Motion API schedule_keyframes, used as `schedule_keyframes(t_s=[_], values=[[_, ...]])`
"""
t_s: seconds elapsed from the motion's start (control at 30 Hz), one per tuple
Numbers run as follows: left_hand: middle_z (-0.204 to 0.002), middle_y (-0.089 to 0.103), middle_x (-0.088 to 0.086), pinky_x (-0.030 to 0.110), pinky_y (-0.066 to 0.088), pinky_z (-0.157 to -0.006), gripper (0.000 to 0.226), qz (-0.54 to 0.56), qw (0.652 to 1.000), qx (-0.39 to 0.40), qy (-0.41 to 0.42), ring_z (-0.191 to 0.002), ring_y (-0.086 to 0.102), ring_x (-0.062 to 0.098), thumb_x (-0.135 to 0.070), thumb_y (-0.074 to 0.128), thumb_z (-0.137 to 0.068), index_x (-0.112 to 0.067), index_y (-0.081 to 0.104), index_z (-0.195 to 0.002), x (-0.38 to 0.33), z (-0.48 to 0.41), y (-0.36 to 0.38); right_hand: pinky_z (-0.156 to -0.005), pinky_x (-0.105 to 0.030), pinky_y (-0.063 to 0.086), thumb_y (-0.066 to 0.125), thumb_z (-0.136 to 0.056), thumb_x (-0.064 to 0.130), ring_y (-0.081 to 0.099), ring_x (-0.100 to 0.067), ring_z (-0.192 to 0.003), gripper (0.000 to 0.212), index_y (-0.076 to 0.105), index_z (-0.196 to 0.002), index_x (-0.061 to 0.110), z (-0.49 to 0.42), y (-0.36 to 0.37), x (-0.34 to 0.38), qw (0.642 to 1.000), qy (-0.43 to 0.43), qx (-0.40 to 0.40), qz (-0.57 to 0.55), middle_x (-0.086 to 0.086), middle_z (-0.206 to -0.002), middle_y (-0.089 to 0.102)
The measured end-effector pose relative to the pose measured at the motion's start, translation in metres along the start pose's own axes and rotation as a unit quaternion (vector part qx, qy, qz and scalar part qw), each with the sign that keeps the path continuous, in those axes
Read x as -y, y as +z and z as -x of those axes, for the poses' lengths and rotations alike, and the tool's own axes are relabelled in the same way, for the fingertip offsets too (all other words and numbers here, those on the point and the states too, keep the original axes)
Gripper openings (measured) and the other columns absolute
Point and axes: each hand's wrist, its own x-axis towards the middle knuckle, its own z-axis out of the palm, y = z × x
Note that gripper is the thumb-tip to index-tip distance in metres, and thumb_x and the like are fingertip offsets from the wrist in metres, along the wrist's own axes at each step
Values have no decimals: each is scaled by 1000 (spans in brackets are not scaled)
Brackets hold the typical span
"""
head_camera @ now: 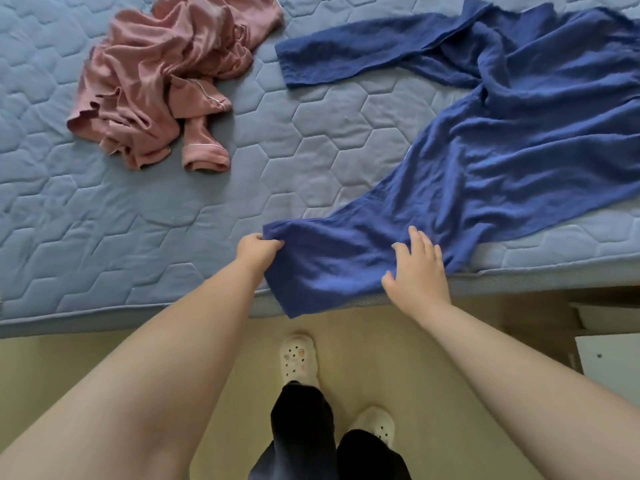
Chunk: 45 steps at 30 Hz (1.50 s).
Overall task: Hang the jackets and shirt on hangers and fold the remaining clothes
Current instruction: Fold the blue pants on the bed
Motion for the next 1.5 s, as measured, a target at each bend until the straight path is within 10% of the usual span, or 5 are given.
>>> schedule_keyframes(t_s=[0.53,0.93,1.2,1.37,1.5], values=[[-88,63,8,32,45,-78,23,128,988,83,-25,-86,56,21,-7,53,-92,-18,59,-73,11,-38,-10,-87,-38,34,48,-89,12,48,-33,-106,20,58,-106,9,-128,-4,103,972,-128,66,187,-14,-111,61],[-97,63,9,24,52,-64,17,133,990,54,-5,-79,62,25,-25,61,-92,-12,57,-102,-15,-67,-64,-100,-40,33,54,-94,26,41,-34,-117,39,47,-126,4,-170,-49,152,992,-85,-70,66,-16,-126,45],[-90,60,9,26,43,-58,9,146,971,136,-130,-67,56,19,-17,63,-90,-13,59,-97,21,-24,-22,-66,-39,43,72,-69,35,52,-32,-79,39,59,-92,6,-74,10,98,958,-241,17,154,-10,-88,54],[-74,64,14,35,51,-63,10,192,955,104,-200,-36,60,18,-9,48,-98,-7,43,-107,36,-5,-30,-73,-39,40,71,-68,33,51,-32,-91,40,55,-94,7,-50,25,83,963,-192,67,176,-10,-100,52],[-85,65,13,39,56,-75,8,-7,991,62,-117,-71,65,29,-5,51,-89,-7,52,-81,53,2,-42,-88,-38,41,57,-84,34,40,-29,-115,37,51,-110,9,-40,34,94,966,-206,109,107,-9,-127,44]])
